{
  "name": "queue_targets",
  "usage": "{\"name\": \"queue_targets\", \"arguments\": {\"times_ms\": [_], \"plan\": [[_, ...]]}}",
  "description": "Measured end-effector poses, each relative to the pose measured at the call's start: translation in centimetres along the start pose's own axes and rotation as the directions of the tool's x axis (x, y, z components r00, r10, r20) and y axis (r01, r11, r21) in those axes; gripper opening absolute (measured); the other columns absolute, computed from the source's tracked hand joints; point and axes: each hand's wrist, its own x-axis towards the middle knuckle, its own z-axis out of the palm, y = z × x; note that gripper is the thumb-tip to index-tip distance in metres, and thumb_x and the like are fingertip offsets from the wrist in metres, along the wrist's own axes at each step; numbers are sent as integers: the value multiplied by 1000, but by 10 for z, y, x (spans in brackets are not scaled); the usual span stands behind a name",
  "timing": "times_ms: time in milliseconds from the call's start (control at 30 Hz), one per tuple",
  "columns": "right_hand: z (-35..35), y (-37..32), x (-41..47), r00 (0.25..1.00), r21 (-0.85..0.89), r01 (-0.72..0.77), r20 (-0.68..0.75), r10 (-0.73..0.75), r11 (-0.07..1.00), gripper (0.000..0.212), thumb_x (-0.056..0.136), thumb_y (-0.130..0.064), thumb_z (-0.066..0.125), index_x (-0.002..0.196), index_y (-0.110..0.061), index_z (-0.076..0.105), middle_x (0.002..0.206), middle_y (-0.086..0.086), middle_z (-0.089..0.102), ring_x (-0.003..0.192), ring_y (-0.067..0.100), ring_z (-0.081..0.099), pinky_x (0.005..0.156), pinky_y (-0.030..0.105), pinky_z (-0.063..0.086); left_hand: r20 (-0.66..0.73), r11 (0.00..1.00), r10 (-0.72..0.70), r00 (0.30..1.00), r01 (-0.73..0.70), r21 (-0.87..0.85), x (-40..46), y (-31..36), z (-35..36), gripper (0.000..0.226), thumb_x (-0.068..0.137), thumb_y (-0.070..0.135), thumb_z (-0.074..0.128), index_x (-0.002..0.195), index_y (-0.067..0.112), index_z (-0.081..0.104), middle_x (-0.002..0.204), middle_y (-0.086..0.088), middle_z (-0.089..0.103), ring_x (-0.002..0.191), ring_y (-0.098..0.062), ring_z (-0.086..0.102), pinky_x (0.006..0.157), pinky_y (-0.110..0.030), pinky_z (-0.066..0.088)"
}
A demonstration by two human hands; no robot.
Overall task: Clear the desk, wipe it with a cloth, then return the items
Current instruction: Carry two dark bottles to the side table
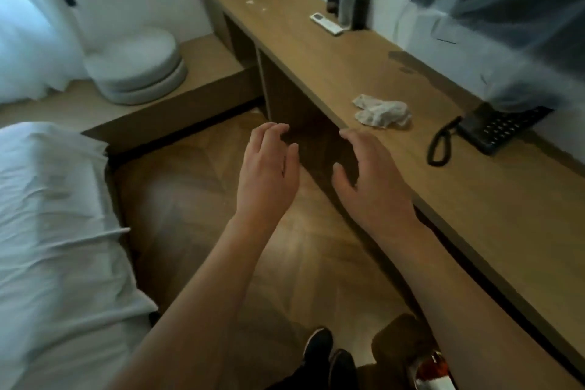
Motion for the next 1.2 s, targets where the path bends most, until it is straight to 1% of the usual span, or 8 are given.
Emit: {"name": "queue_targets", "arguments": {"times_ms": [100,167,233,367,467,633,933,1200], "plan": [[29,-28,16,988,33,114,97,-116,993,46,97,-25,56,141,-23,44,145,-6,45,135,4,37,103,5,19,-103,995,-81,991,87,53,-6,-26,-32,32,102,23,55,133,13,56,136,0,51,119,-13,54,100,-35,50],[47,-48,25,975,52,154,156,-161,987,46,98,-28,55,142,-25,42,147,-8,42,136,3,35,96,0,15,-156,984,-141,978,156,89,-10,-40,-53,33,102,23,54,133,14,56,136,0,51,121,-13,53,103,-34,49],[62,-69,33,958,90,205,186,-219,975,47,98,-29,55,143,-26,42,148,-8,42,137,5,36,100,5,19,-213,971,-171,962,201,127,-13,-56,-73,32,102,22,54,132,13,57,135,-1,53,122,-13,52,104,-31,47],[87,-105,49,928,152,285,204,-313,946,49,96,-28,56,142,-25,42,146,-6,44,136,7,39,110,27,36,-303,956,-180,936,239,172,-11,-86,-104,31,101,20,55,130,10,58,132,-4,55,120,-16,53,103,-33,47],[104,-127,63,916,171,309,209,-341,936,49,96,-28,57,142,-25,43,147,-7,44,137,7,39,110,29,38,-341,949,-166,925,244,201,-6,-108,-125,31,100,19,55,128,8,58,129,-6,56,119,-18,54,102,-36,49],[127,-144,83,912,186,332,186,-365,925,48,95,-24,59,141,-19,47,143,-2,49,134,10,45,108,35,45,-344,941,-140,928,233,246,11,-140,-143,31,98,17,57,127,5,59,127,-8,58,117,-20,55,100,-30,45],[177,-160,155,908,153,322,231,-351,934,50,96,-27,59,143,-22,44,147,-4,46,137,8,40,111,29,40,-329,923,-141,934,244,299,80,-201,-152,31,98,17,57,127,7,60,129,-8,58,118,-22,55,101,-26,38],[244,-191,291,884,166,369,242,-401,914,50,95,-24,60,142,-21,45,145,-4,48,136,7,41,107,17,26,-365,903,-124,923,258,345,205,-275,-169,32,97,17,58,127,6,59,129,-9,57,116,-23,55,100,-34,46]]}}
